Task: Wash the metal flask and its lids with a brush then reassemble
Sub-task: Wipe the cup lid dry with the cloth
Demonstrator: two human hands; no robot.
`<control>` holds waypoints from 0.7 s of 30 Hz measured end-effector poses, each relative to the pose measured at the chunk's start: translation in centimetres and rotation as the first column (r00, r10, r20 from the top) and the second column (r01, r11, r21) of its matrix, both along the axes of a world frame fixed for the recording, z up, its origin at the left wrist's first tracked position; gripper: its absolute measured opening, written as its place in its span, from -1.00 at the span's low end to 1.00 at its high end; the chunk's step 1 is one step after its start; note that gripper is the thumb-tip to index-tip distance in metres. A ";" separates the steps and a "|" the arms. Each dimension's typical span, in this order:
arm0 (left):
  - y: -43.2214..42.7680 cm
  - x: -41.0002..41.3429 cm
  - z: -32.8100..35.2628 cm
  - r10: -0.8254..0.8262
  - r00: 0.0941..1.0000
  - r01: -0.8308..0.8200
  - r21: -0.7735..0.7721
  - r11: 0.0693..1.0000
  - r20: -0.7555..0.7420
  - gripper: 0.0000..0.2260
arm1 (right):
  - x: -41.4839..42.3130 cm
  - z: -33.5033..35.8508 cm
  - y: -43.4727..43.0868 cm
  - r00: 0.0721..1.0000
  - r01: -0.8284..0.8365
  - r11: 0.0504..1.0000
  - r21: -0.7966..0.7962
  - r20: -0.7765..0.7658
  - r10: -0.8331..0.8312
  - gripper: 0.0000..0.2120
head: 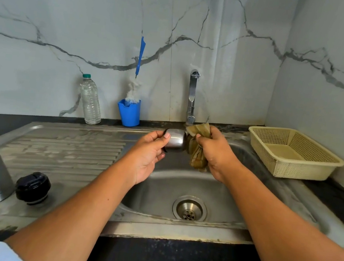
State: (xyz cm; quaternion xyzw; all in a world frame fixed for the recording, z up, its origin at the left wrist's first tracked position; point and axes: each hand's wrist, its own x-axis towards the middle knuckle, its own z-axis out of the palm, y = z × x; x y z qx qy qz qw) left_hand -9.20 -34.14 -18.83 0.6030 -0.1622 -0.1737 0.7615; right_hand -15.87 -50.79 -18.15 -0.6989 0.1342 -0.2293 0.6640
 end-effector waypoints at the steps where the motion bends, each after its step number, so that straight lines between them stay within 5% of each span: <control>1: 0.0 0.2 -0.1 0.007 1.000 -0.007 0.004 1.000 0.002 -0.79 | -0.3 0.2 0.5 1.000 -0.018 0.997 -0.073 0.014 0.019 -0.77; 10: 0.1 -1.1 -0.1 -0.166 0.974 0.142 0.155 0.978 0.154 -0.73 | -0.6 0.0 2.6 0.976 -0.219 0.899 -0.379 -0.103 0.194 -0.57; 15: 0.3 -0.3 0.2 -0.067 0.979 0.046 0.115 0.992 0.190 -0.68 | -0.1 -0.7 3.1 0.958 -0.278 0.833 -0.478 -0.072 0.278 -0.57; 21: 0.8 0.1 0.1 -0.148 0.938 0.068 0.253 0.965 0.314 -0.75 | -0.1 -0.2 3.0 0.985 -0.149 0.886 -0.440 0.009 0.171 -0.63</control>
